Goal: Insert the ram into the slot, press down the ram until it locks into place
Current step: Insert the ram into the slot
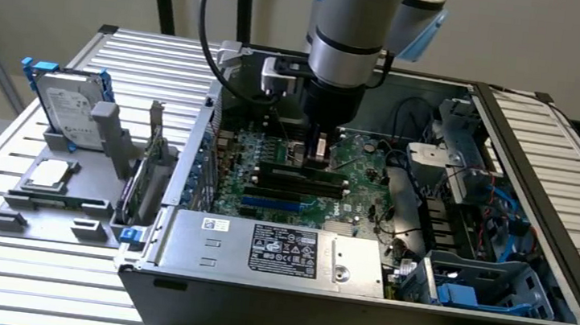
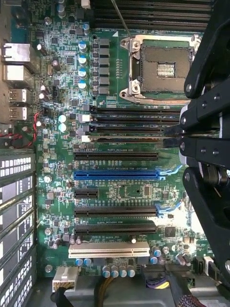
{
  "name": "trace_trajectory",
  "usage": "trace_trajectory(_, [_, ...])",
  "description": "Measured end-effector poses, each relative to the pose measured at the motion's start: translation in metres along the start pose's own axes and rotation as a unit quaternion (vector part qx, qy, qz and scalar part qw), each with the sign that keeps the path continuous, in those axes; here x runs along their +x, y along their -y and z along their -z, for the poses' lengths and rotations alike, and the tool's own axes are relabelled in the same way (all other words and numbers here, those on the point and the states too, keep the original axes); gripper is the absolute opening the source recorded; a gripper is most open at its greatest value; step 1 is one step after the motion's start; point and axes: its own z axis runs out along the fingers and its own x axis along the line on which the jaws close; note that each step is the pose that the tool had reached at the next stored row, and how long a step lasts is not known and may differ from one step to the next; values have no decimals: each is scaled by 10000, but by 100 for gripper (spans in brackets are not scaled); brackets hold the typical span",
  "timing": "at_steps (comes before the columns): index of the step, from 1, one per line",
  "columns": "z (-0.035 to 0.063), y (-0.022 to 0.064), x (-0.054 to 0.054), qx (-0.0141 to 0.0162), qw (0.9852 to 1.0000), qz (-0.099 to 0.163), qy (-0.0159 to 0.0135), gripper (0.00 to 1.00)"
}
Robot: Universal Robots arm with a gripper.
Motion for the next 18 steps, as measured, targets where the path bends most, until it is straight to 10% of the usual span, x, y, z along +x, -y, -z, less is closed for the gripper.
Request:
trace_trajectory(9, [-30, 2, -1, 106, 9999, 13, 3, 13])
trace_trajectory(18, [-80, -16, -1, 114, 9999, 13, -2, 13])
